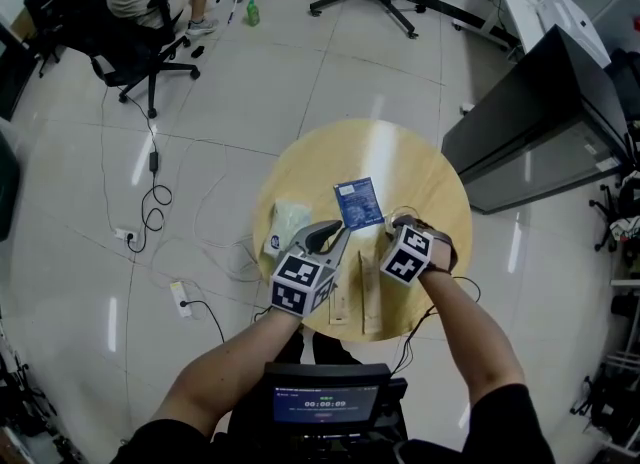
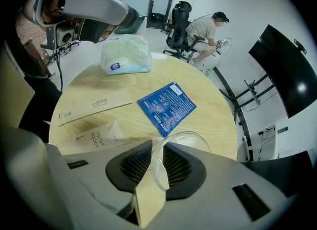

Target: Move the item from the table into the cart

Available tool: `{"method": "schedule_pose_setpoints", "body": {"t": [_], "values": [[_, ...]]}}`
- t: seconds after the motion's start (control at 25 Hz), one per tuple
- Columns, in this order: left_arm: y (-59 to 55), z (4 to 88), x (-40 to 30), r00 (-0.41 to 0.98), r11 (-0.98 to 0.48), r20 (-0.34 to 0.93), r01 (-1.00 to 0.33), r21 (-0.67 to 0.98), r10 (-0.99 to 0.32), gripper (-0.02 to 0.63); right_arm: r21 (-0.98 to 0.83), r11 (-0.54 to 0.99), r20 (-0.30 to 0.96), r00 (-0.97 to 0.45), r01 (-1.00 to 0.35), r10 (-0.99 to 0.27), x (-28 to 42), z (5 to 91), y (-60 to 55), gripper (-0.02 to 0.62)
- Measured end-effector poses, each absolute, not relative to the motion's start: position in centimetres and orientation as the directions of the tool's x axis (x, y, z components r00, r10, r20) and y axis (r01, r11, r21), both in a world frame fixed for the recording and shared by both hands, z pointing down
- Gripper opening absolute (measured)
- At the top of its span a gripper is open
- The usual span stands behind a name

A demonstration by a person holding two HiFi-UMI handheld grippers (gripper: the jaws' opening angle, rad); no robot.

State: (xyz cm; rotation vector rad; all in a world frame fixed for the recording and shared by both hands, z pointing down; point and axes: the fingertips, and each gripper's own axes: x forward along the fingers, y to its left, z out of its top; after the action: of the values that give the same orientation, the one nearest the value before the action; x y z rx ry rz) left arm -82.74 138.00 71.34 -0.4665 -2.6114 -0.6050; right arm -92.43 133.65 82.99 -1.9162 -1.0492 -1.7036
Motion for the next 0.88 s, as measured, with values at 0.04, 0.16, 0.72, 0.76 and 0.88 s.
{"method": "schedule_pose_setpoints", "body": {"t": [0.04,0.16,0.72,0.76,0.88], "values": [[138.1,71.1,-82.6,-0.857,0.849,0.464,0.407,0.336,0.227,0.061,0.201,-0.656,0.959,-0.009,0.727,0.284,-92.3,82.8,133.6,0.066],[138.3,70.1,-82.4,-0.859,0.853,0.458,0.405,0.33,0.231,0.057,0.207,-0.655,0.957,-0.011,0.727,0.291,-92.0,82.2,133.2,0.054],[134.8,66.2,-83.2,-0.873,0.897,0.441,0.351,0.269,0.209,0.057,0.246,-0.505,0.871,0.039,0.827,0.489,-92.4,75.1,130.0,0.04],[134.6,65.3,-83.2,-0.875,0.901,0.436,0.347,0.263,0.21,0.057,0.255,-0.49,0.858,0.039,0.834,0.512,-92.5,73.7,129.7,0.04],[133.4,62.1,-83.6,-0.892,0.916,0.406,0.317,0.247,0.199,0.055,0.273,-0.432,0.817,0.03,0.86,0.576,-92.7,69.4,128.5,0.04]]}}
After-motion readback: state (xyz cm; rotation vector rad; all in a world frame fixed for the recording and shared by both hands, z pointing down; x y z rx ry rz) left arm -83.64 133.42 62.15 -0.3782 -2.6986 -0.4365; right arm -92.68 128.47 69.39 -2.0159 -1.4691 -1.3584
